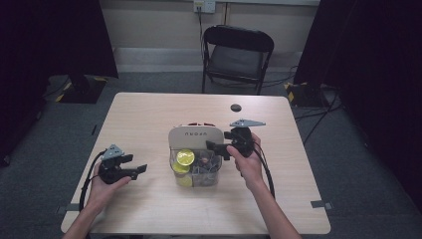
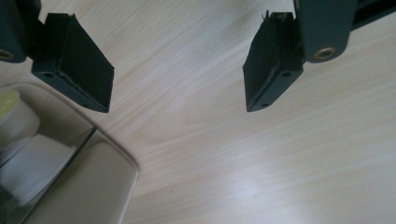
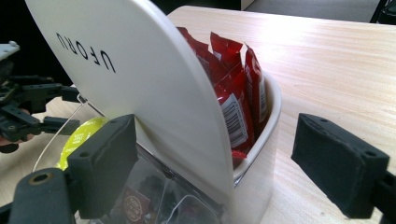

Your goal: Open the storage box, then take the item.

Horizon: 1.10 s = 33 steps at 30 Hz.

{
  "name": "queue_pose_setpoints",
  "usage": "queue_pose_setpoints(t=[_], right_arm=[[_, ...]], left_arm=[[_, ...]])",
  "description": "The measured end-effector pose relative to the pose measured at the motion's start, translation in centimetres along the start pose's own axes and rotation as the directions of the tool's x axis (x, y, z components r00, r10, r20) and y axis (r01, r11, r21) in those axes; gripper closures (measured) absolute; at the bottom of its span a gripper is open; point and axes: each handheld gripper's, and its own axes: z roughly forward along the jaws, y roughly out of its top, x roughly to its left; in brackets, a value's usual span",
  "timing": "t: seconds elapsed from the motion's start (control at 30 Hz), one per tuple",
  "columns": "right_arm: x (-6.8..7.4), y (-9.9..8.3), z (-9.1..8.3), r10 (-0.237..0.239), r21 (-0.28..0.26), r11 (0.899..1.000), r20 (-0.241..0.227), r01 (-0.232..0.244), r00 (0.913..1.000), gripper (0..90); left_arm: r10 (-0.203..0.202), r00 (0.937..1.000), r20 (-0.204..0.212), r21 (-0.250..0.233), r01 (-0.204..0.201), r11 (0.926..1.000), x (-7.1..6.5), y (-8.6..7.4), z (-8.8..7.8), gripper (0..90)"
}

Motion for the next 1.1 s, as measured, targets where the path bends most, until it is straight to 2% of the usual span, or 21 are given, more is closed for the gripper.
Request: queue_pose_setpoints(t=[0.07,0.13,0.2,0.33,0.47,0.53,0.7,0.8,1.0,1.07,1.1], right_arm=[[0.0,0.0,0.0,0.003,-0.003,1.0,-0.004,-0.003,1.0,13.5],[-0.1,0.0,-0.1,0.01,-0.006,1.0,-0.007,-0.01,0.9999,13.5],[-0.1,0.0,-0.1,0.011,-0.007,1.0,-0.01,-0.011,0.9999,13.5],[-0.2,0.0,-0.2,0.012,-0.01,1.0,-0.009,-0.013,0.9999,13.6],[-0.3,0.1,-0.3,0.011,-0.009,1.0,-0.01,-0.011,0.9999,13.5],[-0.3,0.1,-0.3,0.012,-0.01,1.0,-0.011,-0.012,0.9999,13.5],[-0.3,0.1,-0.3,0.007,-0.01,1.0,-0.006,-0.007,1.0,13.4],[-0.3,0.1,-0.3,0.009,-0.012,1.0,-0.005,-0.009,0.9999,13.6],[-0.2,-0.1,-0.4,0.0,-0.006,1.0,0.008,0.0,1.0,13.8],[-0.3,-0.2,-0.3,0.005,0.001,1.0,0.001,-0.005,1.0,13.6],[-0.4,-0.3,-0.2,0.005,0.003,1.0,-0.003,-0.005,1.0,13.4]], left_arm=[[0.008,1.0,-0.002,-0.01,-0.008,0.9999,-0.3,0.2,-0.2,24.9],[0.015,0.9997,0.018,-0.029,-0.014,0.9995,-0.8,0.5,-0.4,25.0],[0.024,0.9995,0.019,-0.039,-0.024,0.999,-1.2,0.8,-0.6,25.0],[0.019,0.998,0.06,-0.055,-0.016,0.9984,-1.9,1.3,-0.8,25.3],[0.033,0.9951,0.093,-0.079,-0.026,0.9965,-2.7,2.1,-1.1,25.3],[0.038,0.9946,0.096,-0.083,-0.03,0.9961,-2.9,2.2,-1.1,25.3],[0.054,0.9902,0.128,-0.094,-0.042,0.9946,-3.8,2.9,-1.2,29.1],[0.082,0.9873,0.136,-0.09,-0.07,0.9935,-4.3,3.3,-1.1,28.6],[0.086,0.9811,0.173,-0.12,-0.066,0.9906,-5.5,4.3,-1.4,28.0],[0.107,0.9787,0.176,-0.119,-0.086,0.9891,-5.8,4.6,-1.5,27.9],[0.104,0.978,0.181,-0.121,-0.083,0.9892,-6.0,4.8,-1.5,27.9]])
